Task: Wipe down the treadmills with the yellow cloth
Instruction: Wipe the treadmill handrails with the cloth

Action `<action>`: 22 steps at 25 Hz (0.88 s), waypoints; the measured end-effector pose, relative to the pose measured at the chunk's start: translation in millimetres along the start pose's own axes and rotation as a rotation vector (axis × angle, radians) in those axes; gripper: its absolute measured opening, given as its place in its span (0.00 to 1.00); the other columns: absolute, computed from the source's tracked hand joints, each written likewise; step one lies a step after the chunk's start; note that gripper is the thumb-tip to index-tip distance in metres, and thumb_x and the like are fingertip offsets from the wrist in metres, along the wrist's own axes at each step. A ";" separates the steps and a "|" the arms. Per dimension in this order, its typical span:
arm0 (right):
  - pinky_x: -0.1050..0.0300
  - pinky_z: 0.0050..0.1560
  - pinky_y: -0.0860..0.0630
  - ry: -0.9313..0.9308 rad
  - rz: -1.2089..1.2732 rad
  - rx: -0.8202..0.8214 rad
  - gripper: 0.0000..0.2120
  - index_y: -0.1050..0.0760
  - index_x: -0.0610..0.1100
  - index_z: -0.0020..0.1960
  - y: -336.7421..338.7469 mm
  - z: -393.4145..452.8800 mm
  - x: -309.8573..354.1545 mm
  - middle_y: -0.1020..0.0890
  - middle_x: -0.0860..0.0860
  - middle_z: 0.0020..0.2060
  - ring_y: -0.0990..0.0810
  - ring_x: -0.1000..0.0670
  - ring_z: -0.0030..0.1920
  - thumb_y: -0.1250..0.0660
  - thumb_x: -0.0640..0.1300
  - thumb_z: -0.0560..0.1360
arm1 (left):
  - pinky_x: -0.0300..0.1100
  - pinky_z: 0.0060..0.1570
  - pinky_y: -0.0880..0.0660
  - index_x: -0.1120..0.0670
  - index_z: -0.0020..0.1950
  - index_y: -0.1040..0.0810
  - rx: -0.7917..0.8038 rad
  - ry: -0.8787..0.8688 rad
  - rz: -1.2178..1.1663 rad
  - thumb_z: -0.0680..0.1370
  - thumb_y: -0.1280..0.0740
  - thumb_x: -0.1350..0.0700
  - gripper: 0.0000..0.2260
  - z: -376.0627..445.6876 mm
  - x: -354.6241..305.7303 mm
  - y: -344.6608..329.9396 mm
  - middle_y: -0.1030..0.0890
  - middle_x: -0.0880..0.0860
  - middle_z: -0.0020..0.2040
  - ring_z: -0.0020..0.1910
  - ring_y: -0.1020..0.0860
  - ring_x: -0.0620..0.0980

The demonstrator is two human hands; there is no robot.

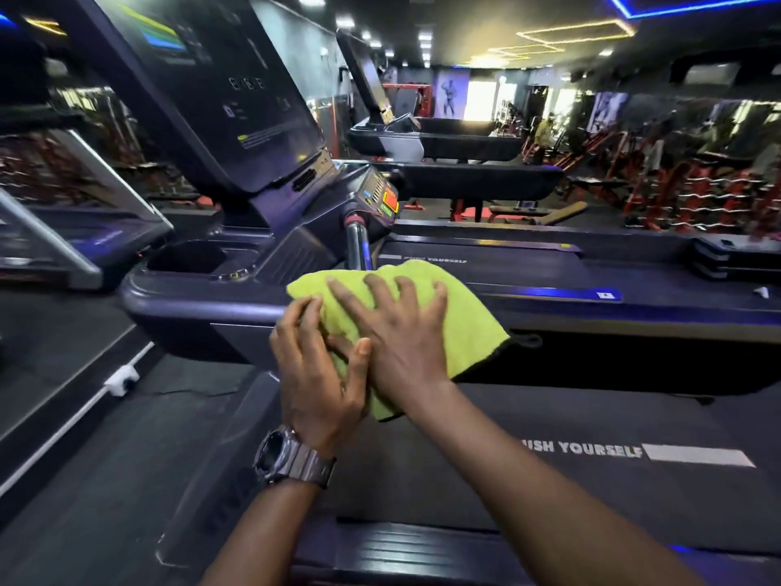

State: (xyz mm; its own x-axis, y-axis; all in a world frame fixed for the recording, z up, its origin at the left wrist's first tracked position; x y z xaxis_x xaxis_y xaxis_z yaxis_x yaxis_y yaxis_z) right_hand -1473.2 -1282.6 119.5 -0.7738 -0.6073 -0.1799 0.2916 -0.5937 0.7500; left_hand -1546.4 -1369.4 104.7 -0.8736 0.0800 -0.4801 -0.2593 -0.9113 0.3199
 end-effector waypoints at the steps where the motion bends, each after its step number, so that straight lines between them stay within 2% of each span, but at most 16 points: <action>1: 0.33 0.62 0.36 0.048 -0.007 -0.019 0.30 0.43 0.63 0.77 -1.2 7.0 16.5 0.28 0.49 0.68 0.28 0.40 0.62 0.44 0.69 0.77 | 0.42 0.71 0.43 0.66 0.69 0.32 -0.029 0.030 0.007 0.77 0.41 0.44 0.30 -0.7 6.2 4.5 0.32 0.64 0.69 0.67 0.34 0.61; 5: 0.41 0.54 0.36 0.160 -0.069 -0.068 0.29 0.44 0.64 0.77 -4.2 25.8 68.7 0.29 0.48 0.65 0.32 0.43 0.57 0.42 0.65 0.78 | 0.40 0.71 0.46 0.66 0.70 0.33 -0.134 0.167 0.007 0.79 0.46 0.46 0.28 0.1 38.5 20.8 0.34 0.65 0.70 0.68 0.35 0.63; 6: 0.42 0.53 0.36 0.170 -0.074 -0.062 0.29 0.43 0.64 0.77 -5.7 28.9 73.5 0.29 0.48 0.63 0.33 0.43 0.56 0.41 0.65 0.78 | 0.39 0.71 0.46 0.66 0.70 0.33 -0.133 0.174 0.021 0.79 0.46 0.46 0.28 1.1 44.2 22.9 0.34 0.65 0.70 0.68 0.35 0.63; 8: 0.44 0.52 0.36 0.163 -0.060 -0.084 0.28 0.38 0.64 0.75 -1.8 27.7 63.4 0.27 0.48 0.62 0.33 0.43 0.56 0.38 0.66 0.76 | 0.44 0.71 0.43 0.66 0.69 0.32 -0.096 0.115 0.059 0.79 0.45 0.43 0.29 0.8 42.8 22.6 0.32 0.64 0.69 0.67 0.34 0.63; 11: 0.43 0.54 0.35 0.095 -0.006 -0.094 0.26 0.33 0.64 0.72 5.4 7.5 9.7 0.25 0.48 0.62 0.29 0.42 0.58 0.40 0.69 0.75 | 0.54 0.69 0.36 0.66 0.69 0.31 0.010 0.004 0.050 0.79 0.42 0.43 0.30 -6.7 14.0 6.3 0.30 0.62 0.68 0.67 0.32 0.61; 15: 0.41 0.60 0.36 -0.090 -0.026 -0.079 0.28 0.31 0.63 0.71 15.9 -37.8 -96.8 0.25 0.50 0.64 0.27 0.42 0.61 0.46 0.74 0.76 | 0.57 0.68 0.34 0.64 0.71 0.32 0.167 -0.122 0.047 0.78 0.37 0.41 0.31 -23.6 -43.7 -35.5 0.31 0.60 0.70 0.70 0.32 0.59; 19: 0.40 0.61 0.38 -0.231 -0.065 -0.047 0.31 0.28 0.61 0.69 21.8 -78.3 -193.5 0.25 0.50 0.63 0.28 0.42 0.60 0.47 0.76 0.74 | 0.59 0.69 0.36 0.64 0.70 0.32 0.147 -0.102 0.115 0.77 0.38 0.41 0.32 -27.4 -59.7 -54.3 0.31 0.60 0.69 0.70 0.33 0.59; 22: 0.40 0.62 0.38 -0.342 -0.064 -0.067 0.31 0.25 0.59 0.67 28.2 -105.0 -261.3 0.25 0.50 0.63 0.29 0.42 0.61 0.47 0.75 0.73 | 0.54 0.72 0.38 0.66 0.69 0.32 0.143 -0.096 0.152 0.77 0.40 0.40 0.33 -25.6 -49.5 -53.4 0.31 0.63 0.68 0.68 0.32 0.63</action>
State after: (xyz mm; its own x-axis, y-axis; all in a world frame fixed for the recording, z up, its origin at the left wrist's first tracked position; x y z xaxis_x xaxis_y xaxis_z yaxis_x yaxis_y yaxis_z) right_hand -1203.8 -1196.0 120.9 -0.9320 -0.3624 0.0065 0.2635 -0.6652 0.6987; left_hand -1478.7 -1335.0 90.5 -0.9404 -0.0091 -0.3399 -0.1720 -0.8496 0.4986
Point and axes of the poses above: each hand's wrist, its own z-axis towards the middle knuckle, its own y-axis out of the back of the hand, x = y × z, the point moved 9 cm from there along z, towards the middle knuckle
